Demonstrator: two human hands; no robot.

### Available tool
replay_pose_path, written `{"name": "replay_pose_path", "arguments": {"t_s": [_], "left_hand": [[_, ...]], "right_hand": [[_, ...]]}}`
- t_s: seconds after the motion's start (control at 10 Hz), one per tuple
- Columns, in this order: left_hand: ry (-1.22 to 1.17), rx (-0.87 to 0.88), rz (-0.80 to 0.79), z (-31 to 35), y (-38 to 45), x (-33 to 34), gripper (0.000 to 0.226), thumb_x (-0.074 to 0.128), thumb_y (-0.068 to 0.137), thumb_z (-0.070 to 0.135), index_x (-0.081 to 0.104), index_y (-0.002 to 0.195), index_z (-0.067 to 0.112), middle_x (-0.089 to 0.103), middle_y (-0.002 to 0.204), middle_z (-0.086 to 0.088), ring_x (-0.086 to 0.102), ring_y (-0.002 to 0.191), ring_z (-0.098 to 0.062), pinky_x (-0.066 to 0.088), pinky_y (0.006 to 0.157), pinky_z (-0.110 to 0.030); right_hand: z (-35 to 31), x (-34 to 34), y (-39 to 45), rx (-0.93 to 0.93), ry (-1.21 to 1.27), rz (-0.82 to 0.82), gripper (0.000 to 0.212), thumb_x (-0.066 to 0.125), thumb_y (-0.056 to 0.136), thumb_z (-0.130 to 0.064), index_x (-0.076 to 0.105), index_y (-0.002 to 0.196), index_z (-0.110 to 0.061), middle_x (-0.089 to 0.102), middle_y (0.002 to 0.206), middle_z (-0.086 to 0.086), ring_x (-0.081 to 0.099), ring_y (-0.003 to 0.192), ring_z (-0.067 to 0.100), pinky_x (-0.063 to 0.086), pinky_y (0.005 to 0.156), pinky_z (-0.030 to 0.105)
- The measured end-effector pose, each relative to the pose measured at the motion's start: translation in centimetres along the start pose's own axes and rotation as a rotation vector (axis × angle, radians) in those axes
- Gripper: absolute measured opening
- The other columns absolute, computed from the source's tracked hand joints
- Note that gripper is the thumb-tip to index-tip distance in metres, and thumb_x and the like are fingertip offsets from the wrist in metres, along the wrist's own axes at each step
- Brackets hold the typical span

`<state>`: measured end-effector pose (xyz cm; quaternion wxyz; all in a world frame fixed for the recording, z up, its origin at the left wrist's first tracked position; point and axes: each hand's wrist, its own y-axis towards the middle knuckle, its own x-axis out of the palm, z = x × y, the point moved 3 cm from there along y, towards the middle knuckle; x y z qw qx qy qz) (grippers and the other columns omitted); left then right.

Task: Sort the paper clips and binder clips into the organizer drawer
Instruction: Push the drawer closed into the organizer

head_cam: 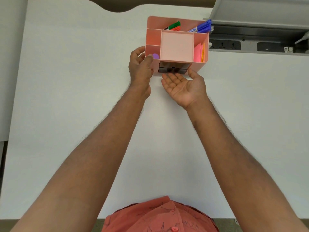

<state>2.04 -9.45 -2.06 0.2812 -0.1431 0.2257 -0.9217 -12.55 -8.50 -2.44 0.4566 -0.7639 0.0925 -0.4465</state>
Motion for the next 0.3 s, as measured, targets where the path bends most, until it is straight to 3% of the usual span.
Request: {"name": "replay_pose_path", "arguments": {"t_s": [0.1,0.2,0.3], "left_hand": [[0.055,0.047,0.011,-0.3,0.1,-0.1,0.036,0.063,0.095,0.020,0.055,0.130,0.026,0.065,0.121,0.006,0.062,0.110,-0.012,0.058,0.092,-0.034],[0.437,0.235,0.075,-1.4,-0.8,-0.6,0.053,0.061,0.096,0.045,0.045,0.143,0.026,0.049,0.148,0.003,0.046,0.134,-0.017,0.046,0.107,-0.031],[0.681,0.367,0.083,-3.2,-2.5,-2.0,0.060,0.057,0.098,0.048,0.036,0.148,0.023,0.038,0.156,0.001,0.035,0.142,-0.019,0.038,0.106,-0.028]], "right_hand": [[0.1,-0.2,-0.2,-0.042,-0.136,0.019,0.053,0.046,0.104,-0.034,0.040,0.149,-0.006,0.051,0.149,0.016,0.054,0.133,0.038,0.045,0.111,0.050],[0.2,-1.6,-0.8,-0.234,-0.742,0.230,0.036,0.047,0.103,-0.024,0.054,0.137,-0.014,0.059,0.137,0.007,0.064,0.114,0.026,0.054,0.093,0.038],[0.2,-3.3,-1.6,-0.516,-1.225,0.332,0.033,0.046,0.101,-0.023,0.055,0.133,-0.019,0.057,0.136,0.001,0.059,0.115,0.019,0.051,0.094,0.035]]}}
